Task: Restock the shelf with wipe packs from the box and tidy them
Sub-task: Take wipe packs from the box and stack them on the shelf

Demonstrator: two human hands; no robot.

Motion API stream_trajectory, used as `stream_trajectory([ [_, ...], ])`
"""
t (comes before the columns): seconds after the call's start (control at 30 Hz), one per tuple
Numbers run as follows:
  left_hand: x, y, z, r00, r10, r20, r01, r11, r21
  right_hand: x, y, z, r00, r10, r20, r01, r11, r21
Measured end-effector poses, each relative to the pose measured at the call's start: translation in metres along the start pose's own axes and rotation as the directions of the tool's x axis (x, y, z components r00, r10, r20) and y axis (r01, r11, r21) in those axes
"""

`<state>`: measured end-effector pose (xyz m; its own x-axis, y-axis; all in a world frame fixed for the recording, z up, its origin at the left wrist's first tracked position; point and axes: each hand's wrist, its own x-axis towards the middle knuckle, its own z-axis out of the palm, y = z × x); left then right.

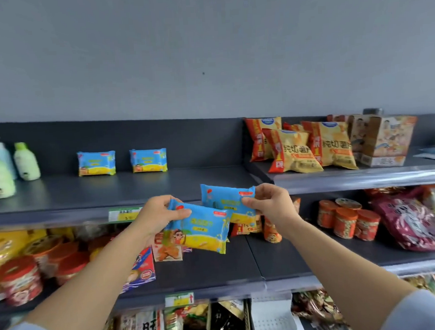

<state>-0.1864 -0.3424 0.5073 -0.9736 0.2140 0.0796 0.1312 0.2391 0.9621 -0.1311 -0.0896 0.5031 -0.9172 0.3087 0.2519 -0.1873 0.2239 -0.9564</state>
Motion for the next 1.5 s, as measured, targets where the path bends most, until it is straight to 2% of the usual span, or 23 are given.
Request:
stream_trajectory([
  [0.13,0.007,0.006,-0.036,0.994,0.020,-0.108,-0.029,0.996,-0.086,0.014,-0.017,0.028,0.999,-0.022,-0.030,0.022,1.000,-0.005],
  [0.23,0.013,0.014,-0.054,0.981,0.088,-0.171,-0.105,0.990,-0.092,0.024,-0.028,0.047,0.997,-0.050,-0.063,0.048,0.998,-0.038],
  [0.37,0.023,0.027,-0.071,0.957,0.190,-0.219,-0.203,0.978,-0.041,0.044,-0.034,0.067,0.992,-0.048,-0.120,0.044,0.998,-0.035],
  [0.5,0.038,0.029,-0.086,0.947,0.209,-0.243,-0.233,0.969,-0.077,0.064,-0.031,0.077,0.987,-0.032,-0.159,0.028,0.999,-0.028],
  [0.83,0.108,0.025,-0.088,0.957,0.197,-0.215,-0.198,0.980,0.016,0.137,-0.019,0.075,0.973,-0.045,-0.225,0.029,0.997,-0.075],
  [1.03,0.163,0.022,-0.070,0.946,0.180,-0.271,-0.194,0.981,-0.026,0.207,-0.010,0.070,0.974,-0.075,-0.213,0.048,0.991,-0.129],
  [1.5,0.257,0.016,-0.056,0.941,0.098,-0.323,-0.111,0.994,-0.022,0.321,0.024,0.082,0.981,0.009,-0.192,-0.041,0.985,-0.165],
])
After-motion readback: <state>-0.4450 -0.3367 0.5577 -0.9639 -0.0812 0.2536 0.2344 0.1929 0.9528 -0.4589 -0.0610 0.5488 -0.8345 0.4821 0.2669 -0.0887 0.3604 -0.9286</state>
